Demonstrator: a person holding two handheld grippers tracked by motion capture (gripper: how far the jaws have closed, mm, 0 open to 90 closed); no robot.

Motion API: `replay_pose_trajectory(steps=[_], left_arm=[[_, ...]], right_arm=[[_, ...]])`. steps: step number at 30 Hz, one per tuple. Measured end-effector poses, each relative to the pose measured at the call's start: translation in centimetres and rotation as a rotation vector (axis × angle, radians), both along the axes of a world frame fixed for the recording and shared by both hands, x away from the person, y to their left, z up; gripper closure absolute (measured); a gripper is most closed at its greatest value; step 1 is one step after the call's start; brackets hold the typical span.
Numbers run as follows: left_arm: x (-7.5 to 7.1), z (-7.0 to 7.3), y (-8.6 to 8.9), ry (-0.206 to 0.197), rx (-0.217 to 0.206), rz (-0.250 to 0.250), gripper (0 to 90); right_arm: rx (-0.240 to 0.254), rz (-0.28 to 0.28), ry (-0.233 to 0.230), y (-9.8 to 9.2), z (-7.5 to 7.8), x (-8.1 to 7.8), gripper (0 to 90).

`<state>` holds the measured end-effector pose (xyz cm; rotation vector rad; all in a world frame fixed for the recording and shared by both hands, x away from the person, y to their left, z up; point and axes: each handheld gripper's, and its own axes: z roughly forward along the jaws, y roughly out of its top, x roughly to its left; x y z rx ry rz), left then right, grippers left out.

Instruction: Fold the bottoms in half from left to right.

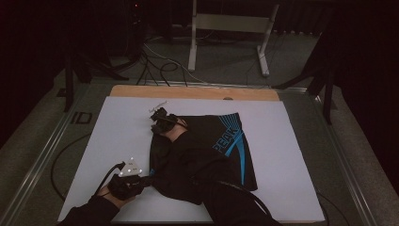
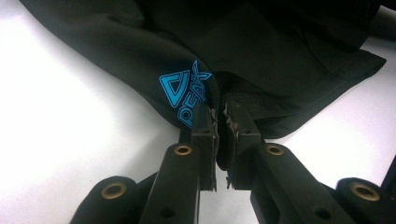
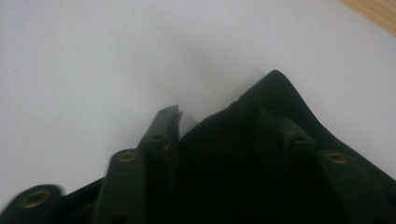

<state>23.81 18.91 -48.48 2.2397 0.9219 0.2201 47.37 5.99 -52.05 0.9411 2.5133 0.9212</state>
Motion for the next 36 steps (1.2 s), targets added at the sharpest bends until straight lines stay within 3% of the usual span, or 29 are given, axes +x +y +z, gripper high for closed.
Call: replay_pose_trajectory(steps=[5, 6, 10, 21, 31, 36], left_arm=[[0.0, 0.0, 0.0, 0.0, -0.005, 0.004, 83.8], [0.0, 0.0, 0.0, 0.0, -0.005, 0.004, 83.8], [0.1, 0.0, 0.0, 0.006, -0.009, 0.007, 83.8], [-0.2, 0.7, -0.3, -0.017, -0.031, -0.003, 84.0], [-0.4, 1.6, -0.8, -0.035, -0.072, -0.004, 84.0], [-0.6, 2.0, -1.2, -0.046, -0.068, -0.015, 84.0]], right_arm=[[-0.013, -0.023, 0.005, -0.5, 0.2, 0.3, 71.3], [-0.013, -0.023, 0.005, -0.5, 0.2, 0.3, 71.3], [-0.03, -0.002, -0.008, -0.9, 0.3, 0.5, 86.0], [0.001, 0.048, -0.033, -1.8, 1.8, 0.5, 87.9], [0.013, 0.051, -0.04, -2.8, 2.9, 0.2, 87.9], [0.028, 0.059, -0.053, -3.7, 3.6, 0.1, 87.9]])
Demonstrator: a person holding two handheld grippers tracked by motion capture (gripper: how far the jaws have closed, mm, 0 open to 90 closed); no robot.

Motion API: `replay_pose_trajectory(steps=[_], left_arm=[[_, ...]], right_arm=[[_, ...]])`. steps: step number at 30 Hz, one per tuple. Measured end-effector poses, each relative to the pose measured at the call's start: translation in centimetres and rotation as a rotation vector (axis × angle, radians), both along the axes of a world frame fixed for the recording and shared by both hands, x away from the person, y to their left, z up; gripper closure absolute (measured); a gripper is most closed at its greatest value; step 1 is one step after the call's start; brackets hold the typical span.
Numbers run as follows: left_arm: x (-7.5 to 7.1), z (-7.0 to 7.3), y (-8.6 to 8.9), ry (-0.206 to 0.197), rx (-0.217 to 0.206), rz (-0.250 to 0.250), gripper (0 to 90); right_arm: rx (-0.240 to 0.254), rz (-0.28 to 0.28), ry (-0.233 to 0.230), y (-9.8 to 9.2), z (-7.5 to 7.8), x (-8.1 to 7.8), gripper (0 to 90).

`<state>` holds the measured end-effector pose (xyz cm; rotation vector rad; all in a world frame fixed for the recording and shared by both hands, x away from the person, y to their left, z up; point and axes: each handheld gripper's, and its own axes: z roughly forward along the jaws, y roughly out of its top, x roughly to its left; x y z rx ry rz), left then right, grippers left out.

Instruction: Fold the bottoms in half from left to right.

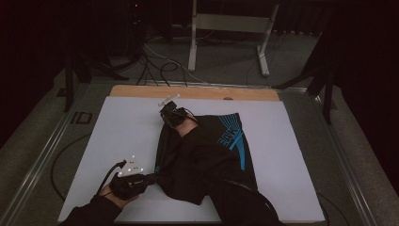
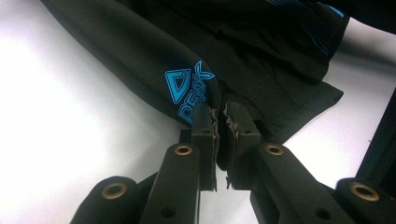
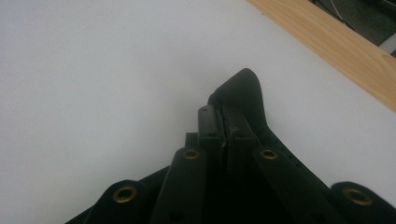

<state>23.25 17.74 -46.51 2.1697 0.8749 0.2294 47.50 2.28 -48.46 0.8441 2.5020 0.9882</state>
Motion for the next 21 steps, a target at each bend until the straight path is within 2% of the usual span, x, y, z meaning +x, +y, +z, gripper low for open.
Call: replay_pose_trajectory(steps=[12, 21], left_arm=[[0.1, 0.7, -0.8, -0.007, -0.026, -0.021, 84.0], [0.3, 1.6, -2.2, -0.02, -0.042, -0.058, 84.0]], right_arm=[[0.027, -0.003, -0.01, -1.2, 1.4, -0.2, 88.0], [0.038, -0.01, -0.025, -2.5, 2.6, -0.4, 88.0]])
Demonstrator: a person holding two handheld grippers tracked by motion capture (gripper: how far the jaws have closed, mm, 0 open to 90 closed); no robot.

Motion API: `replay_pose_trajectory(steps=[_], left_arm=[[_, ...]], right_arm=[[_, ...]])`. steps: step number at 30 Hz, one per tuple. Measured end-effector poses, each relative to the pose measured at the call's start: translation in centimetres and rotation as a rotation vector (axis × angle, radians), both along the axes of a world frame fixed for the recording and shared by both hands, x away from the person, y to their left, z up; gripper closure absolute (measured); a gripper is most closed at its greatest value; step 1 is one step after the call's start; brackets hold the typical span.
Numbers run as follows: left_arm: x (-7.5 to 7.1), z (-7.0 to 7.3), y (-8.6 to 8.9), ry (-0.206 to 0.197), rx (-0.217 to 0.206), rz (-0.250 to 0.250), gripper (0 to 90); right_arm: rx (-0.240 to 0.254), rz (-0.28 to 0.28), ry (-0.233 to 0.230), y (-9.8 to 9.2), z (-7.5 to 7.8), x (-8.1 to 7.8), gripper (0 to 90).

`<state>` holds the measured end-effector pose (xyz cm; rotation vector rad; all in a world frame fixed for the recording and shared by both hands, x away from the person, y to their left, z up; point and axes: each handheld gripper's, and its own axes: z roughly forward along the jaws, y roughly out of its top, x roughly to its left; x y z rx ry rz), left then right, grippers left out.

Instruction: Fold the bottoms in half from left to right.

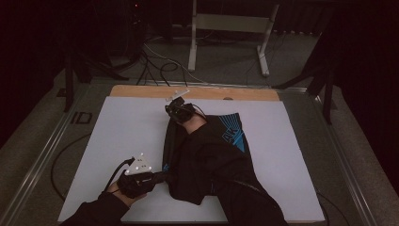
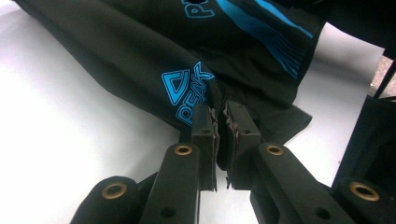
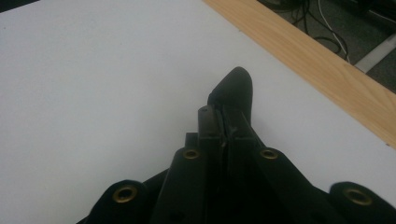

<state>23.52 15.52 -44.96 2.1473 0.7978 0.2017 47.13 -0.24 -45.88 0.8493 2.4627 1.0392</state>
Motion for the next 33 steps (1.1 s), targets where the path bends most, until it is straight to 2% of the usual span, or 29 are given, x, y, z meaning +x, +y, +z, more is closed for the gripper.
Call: replay_pose_trajectory(steps=[8, 13, 33], left_arm=[[0.3, 0.8, -1.3, -0.006, -0.016, -0.041, 84.0], [0.5, 1.2, -1.9, -0.017, -0.011, -0.059, 84.0], [1.1, 2.5, -4.2, -0.039, -0.011, -0.126, 84.0]], right_arm=[[0.004, -0.006, -0.015, -1.5, 1.2, -0.2, 88.0], [0.012, -0.014, -0.021, -2.2, 1.7, -0.3, 88.0], [0.011, -0.044, -0.05, -5.3, 3.1, -0.7, 88.0]])
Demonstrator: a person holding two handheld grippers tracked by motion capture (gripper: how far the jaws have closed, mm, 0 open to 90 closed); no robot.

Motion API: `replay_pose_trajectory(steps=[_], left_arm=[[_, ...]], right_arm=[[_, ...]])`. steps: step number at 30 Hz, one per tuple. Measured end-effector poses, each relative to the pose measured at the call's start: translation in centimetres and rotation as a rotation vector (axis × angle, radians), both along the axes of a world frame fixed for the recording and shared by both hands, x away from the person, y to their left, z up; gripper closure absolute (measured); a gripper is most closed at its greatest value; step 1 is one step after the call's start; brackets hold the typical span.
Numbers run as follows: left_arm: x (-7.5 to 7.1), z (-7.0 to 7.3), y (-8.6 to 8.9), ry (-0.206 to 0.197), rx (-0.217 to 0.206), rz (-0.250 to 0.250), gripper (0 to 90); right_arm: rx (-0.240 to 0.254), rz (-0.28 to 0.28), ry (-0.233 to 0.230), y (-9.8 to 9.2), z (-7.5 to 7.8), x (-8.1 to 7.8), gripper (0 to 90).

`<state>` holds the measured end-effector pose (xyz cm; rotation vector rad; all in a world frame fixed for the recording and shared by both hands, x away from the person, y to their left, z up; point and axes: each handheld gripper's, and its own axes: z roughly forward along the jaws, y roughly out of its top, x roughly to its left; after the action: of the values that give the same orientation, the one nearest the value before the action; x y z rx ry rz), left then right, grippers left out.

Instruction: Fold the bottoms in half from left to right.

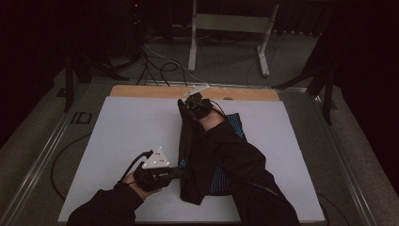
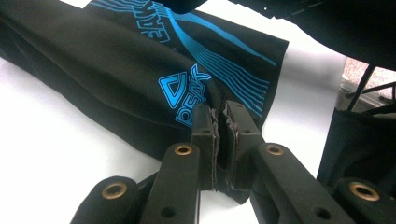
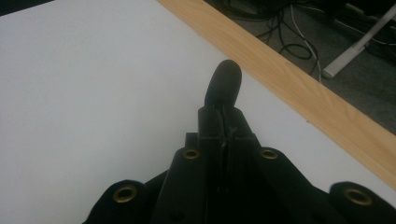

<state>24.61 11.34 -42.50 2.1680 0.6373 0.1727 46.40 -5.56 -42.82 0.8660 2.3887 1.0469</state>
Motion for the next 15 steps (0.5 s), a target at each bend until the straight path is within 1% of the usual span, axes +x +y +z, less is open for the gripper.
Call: replay_pose_trajectory(steps=[1, 2, 11, 13, 15], left_arm=[[0.0, 0.1, -0.1, -0.001, 0.001, -0.004, 84.0], [0.0, 0.1, -0.3, -0.002, -0.001, -0.007, 84.0], [0.5, 0.2, -2.0, -0.009, -0.007, -0.039, 84.0], [0.6, 0.3, -2.3, -0.009, -0.009, -0.048, 84.0], [0.7, 0.3, -2.8, -0.009, -0.012, -0.054, 84.0]], right_arm=[[-0.004, -0.002, -0.008, -0.3, 0.1, 0.0, 88.0], [0.001, -0.013, -0.002, -0.5, 0.3, -0.1, 88.0], [0.006, -0.027, -0.024, -2.7, 0.9, -0.1, 88.0], [0.01, -0.036, -0.022, -3.1, 1.1, -0.2, 88.0], [0.007, -0.035, -0.034, -3.6, 1.3, -0.2, 88.0]])
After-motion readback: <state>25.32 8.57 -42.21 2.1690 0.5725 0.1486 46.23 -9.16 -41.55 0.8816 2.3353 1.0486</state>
